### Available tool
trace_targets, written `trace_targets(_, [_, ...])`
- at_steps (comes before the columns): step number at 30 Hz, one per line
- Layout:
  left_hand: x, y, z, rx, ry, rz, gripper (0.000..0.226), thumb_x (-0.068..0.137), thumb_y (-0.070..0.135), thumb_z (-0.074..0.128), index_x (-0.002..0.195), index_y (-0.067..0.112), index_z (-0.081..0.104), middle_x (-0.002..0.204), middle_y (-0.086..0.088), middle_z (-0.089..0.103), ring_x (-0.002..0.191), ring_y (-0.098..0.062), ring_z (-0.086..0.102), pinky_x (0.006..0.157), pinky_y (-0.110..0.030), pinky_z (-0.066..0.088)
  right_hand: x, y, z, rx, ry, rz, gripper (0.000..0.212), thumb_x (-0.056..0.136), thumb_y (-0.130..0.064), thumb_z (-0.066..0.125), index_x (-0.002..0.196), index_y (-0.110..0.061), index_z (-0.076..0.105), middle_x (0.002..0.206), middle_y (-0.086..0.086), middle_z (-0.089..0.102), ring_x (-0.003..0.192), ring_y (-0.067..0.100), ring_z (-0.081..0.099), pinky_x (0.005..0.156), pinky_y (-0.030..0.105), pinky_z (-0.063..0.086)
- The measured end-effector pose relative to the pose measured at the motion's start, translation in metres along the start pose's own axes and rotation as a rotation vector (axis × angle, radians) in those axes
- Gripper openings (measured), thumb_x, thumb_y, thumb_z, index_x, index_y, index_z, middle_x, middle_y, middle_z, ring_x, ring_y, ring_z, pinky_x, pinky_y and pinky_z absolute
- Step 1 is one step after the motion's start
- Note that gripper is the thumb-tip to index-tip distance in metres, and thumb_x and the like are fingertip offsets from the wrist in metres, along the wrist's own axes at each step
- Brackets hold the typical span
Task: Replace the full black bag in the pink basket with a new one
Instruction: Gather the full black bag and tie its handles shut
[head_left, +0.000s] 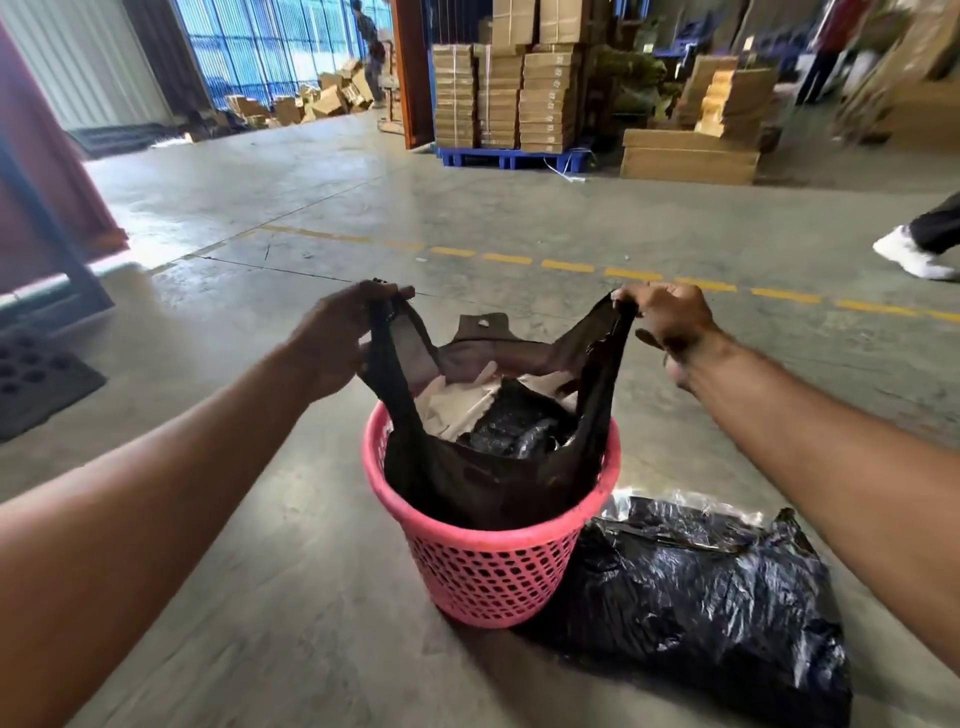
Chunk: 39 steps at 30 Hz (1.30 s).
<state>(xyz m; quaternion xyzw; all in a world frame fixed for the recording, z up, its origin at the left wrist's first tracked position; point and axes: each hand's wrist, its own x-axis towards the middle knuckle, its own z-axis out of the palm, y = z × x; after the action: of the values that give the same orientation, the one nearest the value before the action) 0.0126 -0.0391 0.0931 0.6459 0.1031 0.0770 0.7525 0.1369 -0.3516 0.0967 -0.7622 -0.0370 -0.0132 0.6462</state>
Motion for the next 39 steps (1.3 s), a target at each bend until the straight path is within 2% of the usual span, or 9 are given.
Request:
trace_targets(4, [0.016, -0.005, 0.028, -0.063, -0.031, 0.136, 0.020, 0.096, 0.019, 0.057, 0.078, 0.019, 0.064, 0.119, -0.013, 0.075, 0.112, -0.019, 0.070, 0.074, -0.027, 0.050, 0.000, 0.011, 0.011, -0.106, 0.121, -0.242, 0.019, 0.073, -0.029, 0.068, 0.057, -0.019, 0.065, 0.072, -0.008, 0.061, 0.091, 0.022, 0.063, 0.078, 0.028, 0.045])
trace_targets(7, [0.015, -0.020, 0.042, 0.025, -0.103, 0.212, 0.004, 0.096, 0.012, 0.060, 0.100, 0.010, 0.062, 0.096, -0.025, 0.074, 0.091, -0.033, 0.075, 0.066, -0.029, 0.058, -0.008, 0.015, 0.013, 0.084, -0.095, -0.208, 0.023, 0.086, -0.009, 0.067, 0.065, -0.017, 0.062, 0.081, 0.002, 0.072, 0.077, 0.012, 0.067, 0.075, 0.026, 0.049])
trace_targets(14, [0.017, -0.047, 0.069, 0.453, -0.394, 0.241, 0.070, 0.079, -0.014, 0.073, 0.140, 0.011, 0.049, 0.089, -0.004, 0.075, 0.082, -0.008, 0.072, 0.076, -0.021, 0.054, -0.029, 0.016, 0.046, -0.184, -0.450, -0.314, 0.013, 0.091, -0.023, 0.066, 0.084, -0.012, 0.066, 0.077, 0.007, 0.075, 0.070, 0.022, 0.069, 0.075, 0.042, 0.056])
trace_targets(21, [0.015, -0.072, 0.091, 0.654, -0.354, 0.250, 0.010, 0.080, 0.008, 0.062, 0.077, 0.018, 0.061, 0.074, 0.013, 0.059, 0.063, 0.011, 0.055, 0.065, -0.010, 0.044, -0.043, -0.005, 0.086, -0.919, -0.394, -0.908, 0.017, 0.077, -0.046, 0.065, 0.082, -0.030, 0.067, 0.111, 0.000, 0.048, 0.110, 0.020, 0.045, 0.091, 0.040, 0.035])
trace_targets(24, [0.013, -0.073, 0.094, 0.602, -0.340, 0.211, 0.029, 0.104, 0.005, 0.047, 0.080, 0.015, 0.059, 0.070, 0.014, 0.059, 0.059, 0.008, 0.057, 0.057, -0.003, 0.042, -0.038, -0.010, 0.088, -0.712, -0.428, -0.825, 0.012, 0.079, -0.041, 0.063, 0.085, -0.031, 0.067, 0.105, -0.002, 0.052, 0.104, 0.015, 0.054, 0.091, 0.039, 0.037])
trace_targets(26, [0.015, -0.073, 0.087, 0.476, -0.297, 0.068, 0.044, 0.109, 0.034, 0.035, 0.083, 0.017, 0.065, 0.055, 0.006, 0.067, 0.048, 0.000, 0.060, 0.046, -0.009, 0.045, -0.026, -0.005, 0.077, -0.489, -0.399, -0.716, 0.016, 0.077, -0.027, 0.058, 0.090, -0.028, 0.066, 0.100, -0.004, 0.057, 0.094, 0.013, 0.061, 0.085, 0.031, 0.042])
trace_targets(30, [0.021, -0.074, 0.080, 0.374, -0.270, -0.019, 0.059, 0.102, 0.064, 0.026, 0.128, 0.030, 0.067, 0.080, -0.001, 0.080, 0.051, -0.003, 0.068, 0.052, -0.015, 0.051, -0.015, 0.022, 0.053, -0.568, -0.419, -0.680, 0.041, 0.074, -0.009, 0.061, 0.109, -0.029, 0.067, 0.110, -0.008, 0.067, 0.099, 0.009, 0.066, 0.083, 0.024, 0.047])
trace_targets(33, [0.021, -0.074, 0.084, 0.329, -0.291, -0.030, 0.045, 0.106, 0.055, 0.023, 0.115, 0.037, 0.063, 0.054, 0.004, 0.072, 0.047, -0.006, 0.067, 0.047, -0.016, 0.052, -0.018, 0.036, 0.057, -0.483, -0.375, -0.705, 0.034, 0.075, -0.007, 0.066, 0.100, -0.027, 0.075, 0.099, -0.008, 0.074, 0.090, 0.008, 0.070, 0.083, 0.026, 0.054])
trace_targets(39, [0.034, -0.078, 0.072, 0.226, -0.295, -0.083, 0.051, 0.094, 0.071, 0.045, 0.120, 0.035, 0.070, 0.088, -0.005, 0.076, 0.064, -0.013, 0.073, 0.071, -0.033, 0.053, -0.003, 0.040, 0.057, -0.311, -0.223, -0.574, 0.010, 0.079, -0.014, 0.078, 0.083, -0.023, 0.077, 0.080, -0.008, 0.078, 0.075, 0.007, 0.072, 0.072, 0.029, 0.057])
